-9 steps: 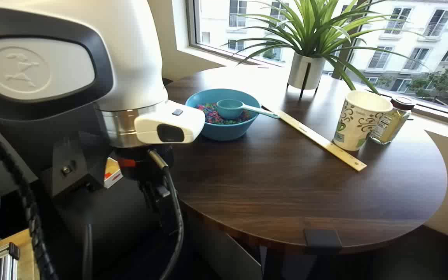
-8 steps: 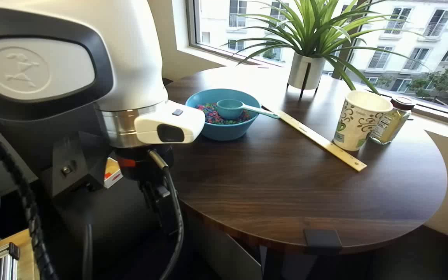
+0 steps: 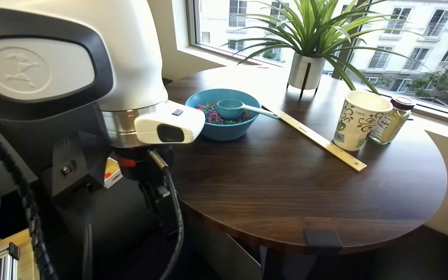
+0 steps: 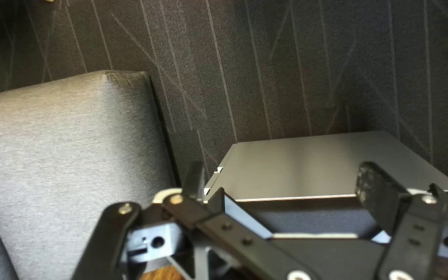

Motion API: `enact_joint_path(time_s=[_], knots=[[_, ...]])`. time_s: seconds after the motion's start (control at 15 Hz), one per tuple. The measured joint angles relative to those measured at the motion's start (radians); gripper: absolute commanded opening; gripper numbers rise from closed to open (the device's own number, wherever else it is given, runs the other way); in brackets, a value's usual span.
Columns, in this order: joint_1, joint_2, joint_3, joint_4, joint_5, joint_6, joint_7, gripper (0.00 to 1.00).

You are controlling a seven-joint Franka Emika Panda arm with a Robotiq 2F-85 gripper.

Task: Move the cup to the left

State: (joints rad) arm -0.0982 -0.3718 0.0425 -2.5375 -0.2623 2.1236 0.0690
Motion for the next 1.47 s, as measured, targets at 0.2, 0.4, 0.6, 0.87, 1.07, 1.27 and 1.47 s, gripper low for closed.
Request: enact_joint_path(time_s=[0.2,0.4,0.6,0.87,1.07,1.27,1.47], knots=[[0.005,-0.005,-0.006,0.000,0.001,-0.011,-0.008,1.00],[0.005,-0.044,-0.022,0.007,0.005,-0.100,-0.035,1.00],[0.006,-0.113,-0.065,0.051,0.035,-0.223,-0.098,1.00],[0.016,-0.145,-0.091,0.174,0.178,-0.287,-0.092,1.00],[0.044,-0.079,-0.072,0.280,0.300,-0.212,0.021,1.00],[0.049,0.049,-0.040,0.412,0.334,-0.083,0.174,1.00],[0.035,0.196,-0.039,0.582,0.327,-0.024,0.316,1.00]])
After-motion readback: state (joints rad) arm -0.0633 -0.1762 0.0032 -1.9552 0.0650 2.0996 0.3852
